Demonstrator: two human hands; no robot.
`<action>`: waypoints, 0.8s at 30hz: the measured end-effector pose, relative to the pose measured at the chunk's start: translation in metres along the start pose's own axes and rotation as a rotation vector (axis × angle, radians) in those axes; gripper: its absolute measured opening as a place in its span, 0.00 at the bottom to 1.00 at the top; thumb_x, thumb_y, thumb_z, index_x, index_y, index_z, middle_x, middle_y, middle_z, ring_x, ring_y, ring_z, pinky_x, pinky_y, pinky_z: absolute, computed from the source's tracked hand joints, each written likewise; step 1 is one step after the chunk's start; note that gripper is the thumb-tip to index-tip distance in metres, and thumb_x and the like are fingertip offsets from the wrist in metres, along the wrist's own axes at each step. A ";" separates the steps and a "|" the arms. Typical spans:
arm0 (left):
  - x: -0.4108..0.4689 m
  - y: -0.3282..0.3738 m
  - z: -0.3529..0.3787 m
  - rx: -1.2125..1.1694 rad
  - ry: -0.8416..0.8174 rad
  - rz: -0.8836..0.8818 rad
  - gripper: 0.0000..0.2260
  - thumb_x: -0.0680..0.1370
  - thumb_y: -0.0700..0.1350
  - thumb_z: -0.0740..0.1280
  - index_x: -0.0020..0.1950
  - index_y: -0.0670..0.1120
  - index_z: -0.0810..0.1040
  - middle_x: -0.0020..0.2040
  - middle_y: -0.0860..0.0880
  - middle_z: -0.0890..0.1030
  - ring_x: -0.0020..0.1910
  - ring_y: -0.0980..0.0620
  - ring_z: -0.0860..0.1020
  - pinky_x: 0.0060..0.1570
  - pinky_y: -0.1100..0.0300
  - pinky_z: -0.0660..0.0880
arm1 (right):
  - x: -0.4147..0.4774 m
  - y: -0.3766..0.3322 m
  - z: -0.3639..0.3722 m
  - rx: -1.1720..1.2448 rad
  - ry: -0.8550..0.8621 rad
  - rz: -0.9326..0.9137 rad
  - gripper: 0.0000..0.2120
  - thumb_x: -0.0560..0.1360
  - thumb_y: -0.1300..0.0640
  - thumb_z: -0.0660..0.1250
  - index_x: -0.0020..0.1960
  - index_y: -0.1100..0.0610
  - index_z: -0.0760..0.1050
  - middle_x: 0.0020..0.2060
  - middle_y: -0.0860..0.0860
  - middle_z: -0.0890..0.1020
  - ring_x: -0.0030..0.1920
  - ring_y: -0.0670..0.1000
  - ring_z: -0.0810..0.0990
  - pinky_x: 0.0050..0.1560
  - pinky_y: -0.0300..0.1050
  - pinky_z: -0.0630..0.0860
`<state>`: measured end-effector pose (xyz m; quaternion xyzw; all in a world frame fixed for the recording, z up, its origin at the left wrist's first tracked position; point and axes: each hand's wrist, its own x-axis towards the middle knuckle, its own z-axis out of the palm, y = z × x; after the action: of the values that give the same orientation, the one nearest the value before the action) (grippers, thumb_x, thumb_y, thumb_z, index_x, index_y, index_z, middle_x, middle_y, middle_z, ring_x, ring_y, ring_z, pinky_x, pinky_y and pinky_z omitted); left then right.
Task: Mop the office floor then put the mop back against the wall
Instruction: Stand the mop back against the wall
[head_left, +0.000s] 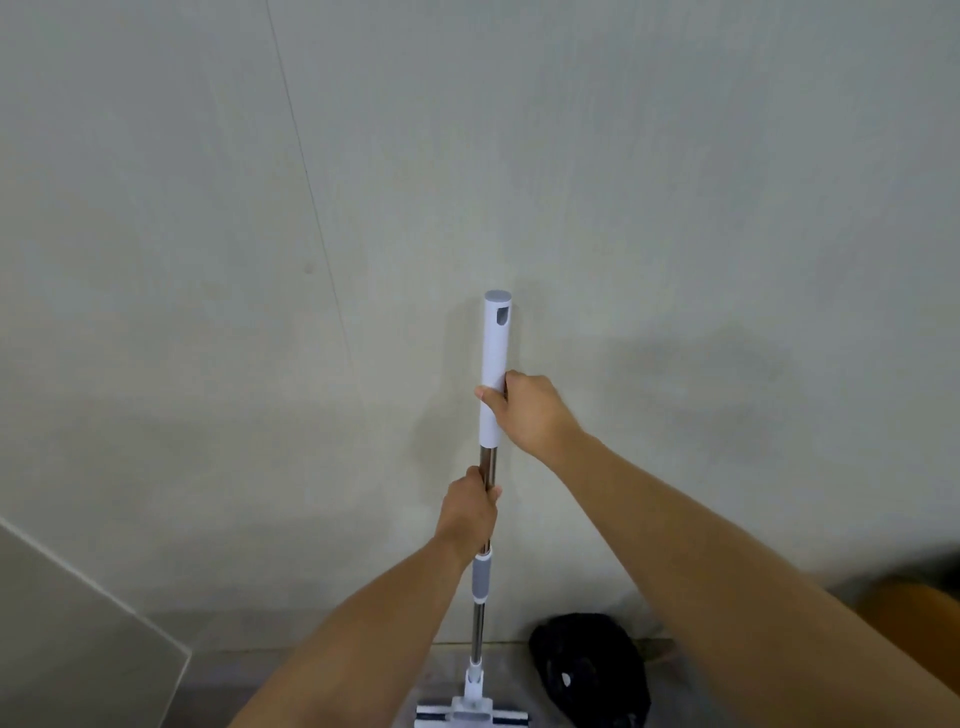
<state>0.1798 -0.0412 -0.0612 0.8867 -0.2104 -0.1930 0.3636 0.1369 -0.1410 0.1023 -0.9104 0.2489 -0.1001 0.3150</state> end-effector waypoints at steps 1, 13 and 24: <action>0.006 0.000 -0.001 0.012 -0.011 0.009 0.06 0.83 0.47 0.63 0.52 0.45 0.72 0.42 0.48 0.77 0.38 0.50 0.78 0.36 0.57 0.74 | 0.003 0.001 0.003 -0.011 0.013 0.011 0.17 0.83 0.44 0.62 0.45 0.58 0.72 0.35 0.48 0.75 0.33 0.49 0.75 0.30 0.38 0.65; 0.032 0.008 -0.008 0.112 -0.151 0.020 0.13 0.82 0.51 0.63 0.59 0.42 0.73 0.51 0.43 0.79 0.48 0.44 0.81 0.50 0.50 0.80 | 0.021 0.005 0.013 -0.002 0.057 0.119 0.17 0.82 0.44 0.63 0.45 0.58 0.72 0.33 0.46 0.73 0.31 0.44 0.71 0.29 0.36 0.63; 0.021 0.026 -0.028 0.097 -0.221 0.103 0.15 0.81 0.53 0.65 0.60 0.43 0.73 0.50 0.44 0.80 0.43 0.48 0.80 0.38 0.58 0.73 | -0.001 0.010 -0.002 0.114 0.124 0.236 0.20 0.83 0.44 0.61 0.62 0.59 0.76 0.52 0.53 0.82 0.41 0.49 0.78 0.35 0.39 0.70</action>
<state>0.2053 -0.0529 -0.0282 0.8645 -0.3034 -0.2603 0.3045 0.1310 -0.1483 0.0978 -0.8474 0.3671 -0.1323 0.3600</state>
